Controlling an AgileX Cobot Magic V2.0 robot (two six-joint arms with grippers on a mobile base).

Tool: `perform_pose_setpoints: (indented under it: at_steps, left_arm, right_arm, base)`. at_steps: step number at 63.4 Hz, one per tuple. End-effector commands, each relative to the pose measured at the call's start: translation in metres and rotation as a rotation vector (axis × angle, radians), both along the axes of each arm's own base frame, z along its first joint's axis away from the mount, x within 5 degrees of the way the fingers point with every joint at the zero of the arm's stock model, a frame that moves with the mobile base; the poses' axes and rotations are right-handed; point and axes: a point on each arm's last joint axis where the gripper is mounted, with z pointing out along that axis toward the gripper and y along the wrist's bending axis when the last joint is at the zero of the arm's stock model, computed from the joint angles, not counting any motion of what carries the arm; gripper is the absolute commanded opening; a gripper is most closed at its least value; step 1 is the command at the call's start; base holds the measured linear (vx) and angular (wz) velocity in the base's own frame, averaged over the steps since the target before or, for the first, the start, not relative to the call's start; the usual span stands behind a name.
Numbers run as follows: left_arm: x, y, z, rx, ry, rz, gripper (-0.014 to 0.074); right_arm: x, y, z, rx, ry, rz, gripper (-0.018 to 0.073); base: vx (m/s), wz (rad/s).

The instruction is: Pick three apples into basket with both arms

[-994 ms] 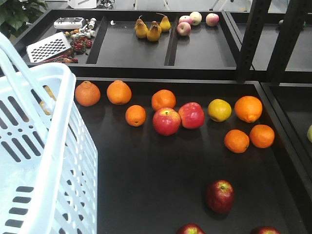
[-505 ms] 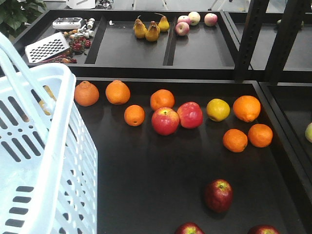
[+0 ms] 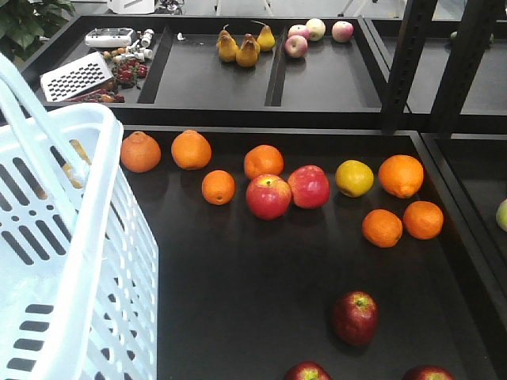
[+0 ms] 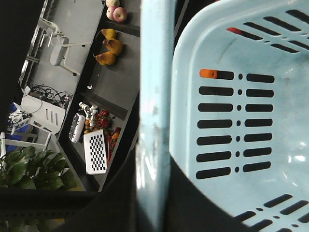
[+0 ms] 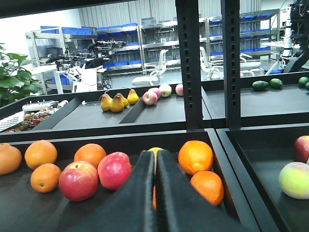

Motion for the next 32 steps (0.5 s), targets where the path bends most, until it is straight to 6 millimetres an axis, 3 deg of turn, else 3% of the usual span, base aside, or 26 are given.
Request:
perform_pose_setpoints:
  at_steps: [1,32]
  left_arm:
    - [-0.0001,0.0011,0.0142,-0.060,-0.100,-0.006,-0.0007]
    - [-0.0001,0.0011,0.0142,-0.060,-0.100,-0.006,-0.0007]
  right_arm:
    - [-0.0011,0.0006,0.0027,-0.004,-0.075,0.007,-0.0008]
    - [-0.0011,0.0006,0.0027,-0.004,-0.075,0.007,-0.0008]
  base:
    - [0.00,0.00]
    - [0.00,0.00]
